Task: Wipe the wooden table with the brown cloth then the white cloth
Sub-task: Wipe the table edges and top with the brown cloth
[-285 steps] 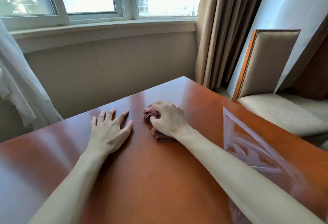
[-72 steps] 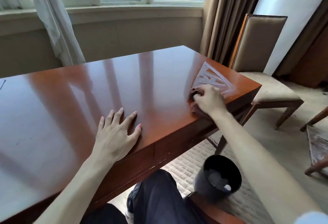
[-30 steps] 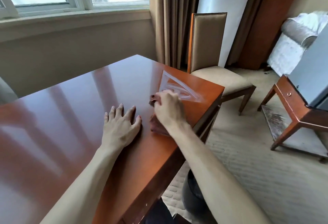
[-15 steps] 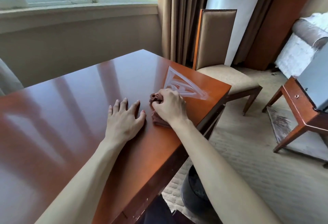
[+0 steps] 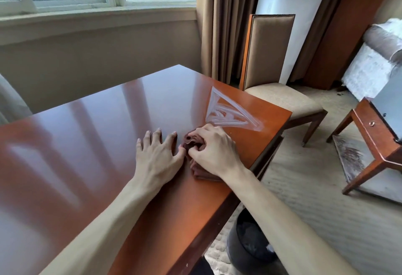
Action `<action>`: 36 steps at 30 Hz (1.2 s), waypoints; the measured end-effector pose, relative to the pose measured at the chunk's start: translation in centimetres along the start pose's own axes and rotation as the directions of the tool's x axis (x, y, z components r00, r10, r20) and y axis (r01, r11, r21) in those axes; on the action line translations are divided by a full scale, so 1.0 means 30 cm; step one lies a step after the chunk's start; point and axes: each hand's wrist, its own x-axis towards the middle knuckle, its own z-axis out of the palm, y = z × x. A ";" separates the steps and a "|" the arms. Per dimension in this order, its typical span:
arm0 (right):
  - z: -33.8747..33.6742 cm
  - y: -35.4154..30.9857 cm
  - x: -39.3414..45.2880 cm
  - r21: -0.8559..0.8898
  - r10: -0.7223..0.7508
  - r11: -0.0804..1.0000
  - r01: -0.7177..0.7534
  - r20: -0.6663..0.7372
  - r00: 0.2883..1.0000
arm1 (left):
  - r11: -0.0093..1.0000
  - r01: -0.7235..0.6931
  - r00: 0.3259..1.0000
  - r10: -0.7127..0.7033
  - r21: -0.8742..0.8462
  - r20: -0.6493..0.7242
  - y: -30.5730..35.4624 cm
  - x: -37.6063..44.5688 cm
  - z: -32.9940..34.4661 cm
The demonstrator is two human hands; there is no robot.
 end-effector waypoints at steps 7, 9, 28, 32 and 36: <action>0.102 0.091 0.414 -0.030 0.080 0.996 -0.081 -0.035 0.996 | 0.999 -0.030 0.999 0.030 -0.011 -0.023 -0.055 0.221 -0.008; 0.132 0.142 0.552 -0.054 0.137 0.989 -0.141 -0.069 0.988 | 0.999 0.021 0.999 -0.022 -0.027 -0.025 -0.083 0.261 0.012; 0.094 -0.039 0.255 -0.098 0.118 0.988 -0.122 -0.044 0.992 | 0.999 0.037 0.999 -0.037 -0.021 -0.007 -0.090 0.267 0.019; 0.107 -0.210 -0.039 -0.089 0.098 0.990 -0.109 -0.115 0.989 | 0.999 0.033 0.999 -0.033 -0.024 0.011 -0.092 0.262 0.011; 0.030 -0.127 -0.150 -0.055 0.034 0.998 -0.041 -0.111 0.993 | 0.999 0.031 1.000 -0.031 -0.031 0.002 -0.093 0.254 0.009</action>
